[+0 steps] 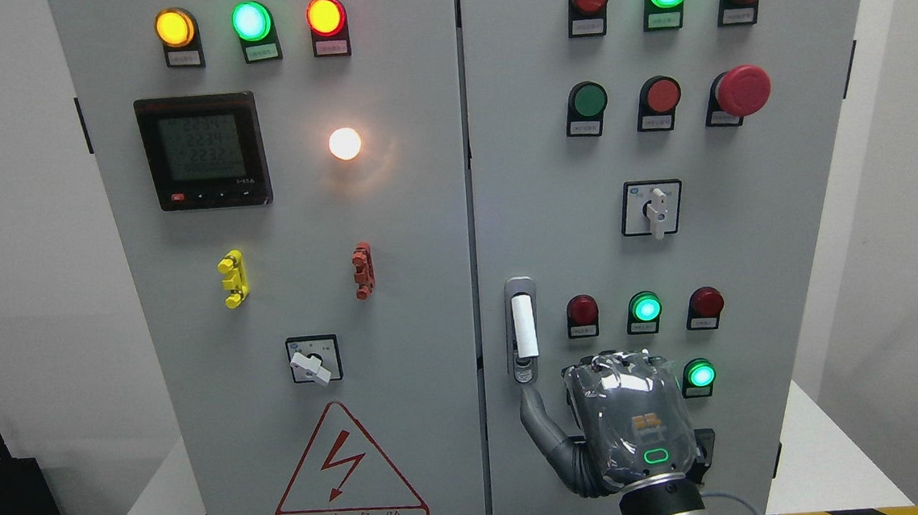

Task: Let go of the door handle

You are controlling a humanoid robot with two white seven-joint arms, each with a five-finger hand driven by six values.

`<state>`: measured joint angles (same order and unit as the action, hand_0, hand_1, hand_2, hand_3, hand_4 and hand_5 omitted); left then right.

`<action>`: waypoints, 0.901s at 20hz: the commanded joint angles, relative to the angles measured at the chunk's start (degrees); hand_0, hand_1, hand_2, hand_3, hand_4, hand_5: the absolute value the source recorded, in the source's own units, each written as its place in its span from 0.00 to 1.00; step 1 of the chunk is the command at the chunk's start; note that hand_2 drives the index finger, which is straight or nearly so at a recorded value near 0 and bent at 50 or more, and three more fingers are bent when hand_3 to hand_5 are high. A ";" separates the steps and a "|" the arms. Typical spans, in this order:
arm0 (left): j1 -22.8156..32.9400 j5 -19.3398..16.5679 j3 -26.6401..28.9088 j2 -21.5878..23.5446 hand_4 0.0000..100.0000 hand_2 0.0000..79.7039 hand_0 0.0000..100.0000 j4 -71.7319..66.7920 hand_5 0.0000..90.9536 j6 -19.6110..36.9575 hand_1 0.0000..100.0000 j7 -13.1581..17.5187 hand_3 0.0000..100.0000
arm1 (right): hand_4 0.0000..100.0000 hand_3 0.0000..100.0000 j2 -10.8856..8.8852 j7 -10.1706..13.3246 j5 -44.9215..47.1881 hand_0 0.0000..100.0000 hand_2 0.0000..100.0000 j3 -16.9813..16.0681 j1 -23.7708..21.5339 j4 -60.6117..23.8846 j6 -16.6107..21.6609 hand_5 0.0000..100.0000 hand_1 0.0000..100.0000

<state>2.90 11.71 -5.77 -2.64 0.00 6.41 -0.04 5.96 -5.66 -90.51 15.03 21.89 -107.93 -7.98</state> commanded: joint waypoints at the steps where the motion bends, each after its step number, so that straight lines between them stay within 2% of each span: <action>1: 0.00 0.07 0.06 0.00 0.00 0.00 0.12 1.76 0.00 0.00 0.39 -0.05 0.00 | 0.93 1.00 0.90 -0.23 -0.19 0.51 1.00 -0.01 0.61 0.53 0.07 0.92 0.00; 5: 0.00 -0.02 -0.03 0.00 0.00 0.00 0.12 1.76 0.00 0.00 0.39 -0.05 0.00 | 0.93 1.00 0.90 -1.72 -0.19 0.51 1.00 0.08 1.14 0.53 0.07 0.92 0.00; 18: 0.00 0.07 -0.03 0.00 0.00 0.00 0.12 1.76 0.00 0.00 0.39 -0.05 0.00 | 0.93 1.00 0.90 -1.72 -0.19 0.50 1.00 -0.01 1.84 1.32 -0.02 0.91 0.00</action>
<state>2.90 11.73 -5.77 -2.64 0.00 6.42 -0.04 6.68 -7.36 -90.69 15.04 23.47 -107.14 -7.92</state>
